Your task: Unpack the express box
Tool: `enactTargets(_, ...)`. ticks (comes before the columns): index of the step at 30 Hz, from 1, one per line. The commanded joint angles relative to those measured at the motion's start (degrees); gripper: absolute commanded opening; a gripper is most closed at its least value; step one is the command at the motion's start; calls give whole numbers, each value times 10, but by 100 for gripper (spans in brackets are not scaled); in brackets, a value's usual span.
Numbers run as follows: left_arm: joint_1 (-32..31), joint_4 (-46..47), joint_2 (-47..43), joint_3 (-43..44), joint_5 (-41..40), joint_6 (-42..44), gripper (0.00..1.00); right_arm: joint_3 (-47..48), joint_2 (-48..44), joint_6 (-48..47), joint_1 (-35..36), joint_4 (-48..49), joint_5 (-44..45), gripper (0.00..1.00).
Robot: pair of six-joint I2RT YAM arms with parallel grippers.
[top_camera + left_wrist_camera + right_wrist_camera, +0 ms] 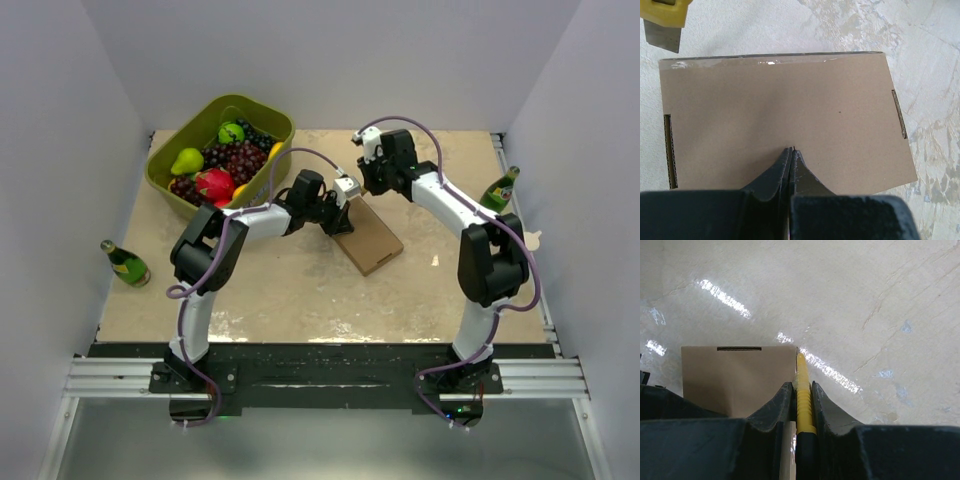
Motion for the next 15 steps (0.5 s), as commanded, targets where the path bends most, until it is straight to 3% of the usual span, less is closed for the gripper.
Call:
enactTargets(1,-7,-39,19,-9,-29,18,0,26,8,2,0,19,3,0)
enactTargets(15,-7,-39,21,-7,-29,17,0,23,6,3,0,6,-7,0)
